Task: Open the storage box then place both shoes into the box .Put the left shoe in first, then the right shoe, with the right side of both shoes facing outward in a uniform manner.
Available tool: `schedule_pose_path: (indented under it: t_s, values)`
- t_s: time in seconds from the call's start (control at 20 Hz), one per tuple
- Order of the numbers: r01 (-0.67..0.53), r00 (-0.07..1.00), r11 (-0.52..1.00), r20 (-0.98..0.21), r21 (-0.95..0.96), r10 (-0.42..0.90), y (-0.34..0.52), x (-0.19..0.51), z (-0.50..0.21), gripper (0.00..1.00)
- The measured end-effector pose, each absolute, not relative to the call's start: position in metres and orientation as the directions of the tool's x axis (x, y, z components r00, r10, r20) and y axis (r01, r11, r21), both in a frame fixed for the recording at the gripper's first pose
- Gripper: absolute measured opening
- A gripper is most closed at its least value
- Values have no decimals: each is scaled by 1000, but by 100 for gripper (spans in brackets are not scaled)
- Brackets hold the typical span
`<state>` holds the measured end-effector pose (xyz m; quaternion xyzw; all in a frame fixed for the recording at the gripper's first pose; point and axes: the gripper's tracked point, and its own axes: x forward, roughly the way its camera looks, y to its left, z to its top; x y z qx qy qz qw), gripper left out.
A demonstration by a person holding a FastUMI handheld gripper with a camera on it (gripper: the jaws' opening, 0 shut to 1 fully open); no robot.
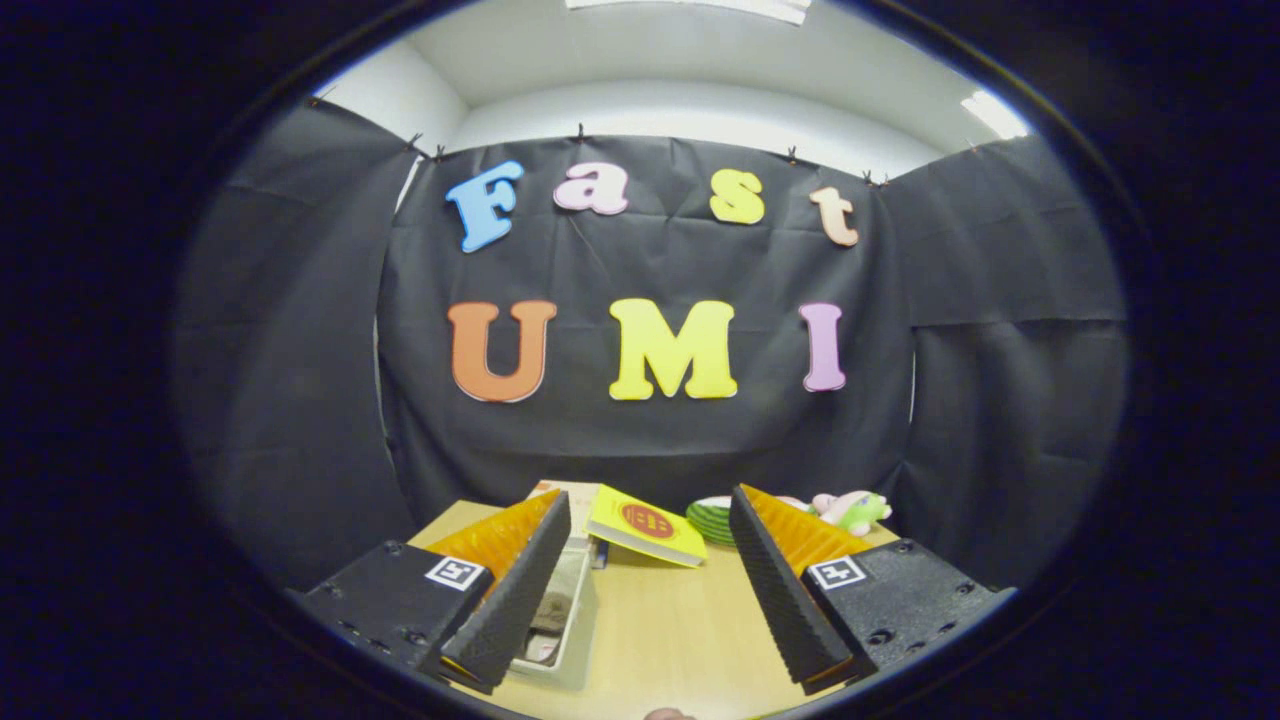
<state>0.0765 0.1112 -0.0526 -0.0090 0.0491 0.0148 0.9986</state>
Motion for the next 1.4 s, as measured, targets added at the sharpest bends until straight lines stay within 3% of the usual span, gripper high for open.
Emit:
schedule_pose_path:
  t_s: [0.45, 1.25, 1.4]
  values:
    - [-13, 1000, 995, -22, 98, 15, 57, 13, -26, 100]
    - [-82, 994, 994, -71, 67, 87, 52, 17, -51, 100]
    - [-47, 997, 998, -61, 40, 50, 36, 16, -53, 100]
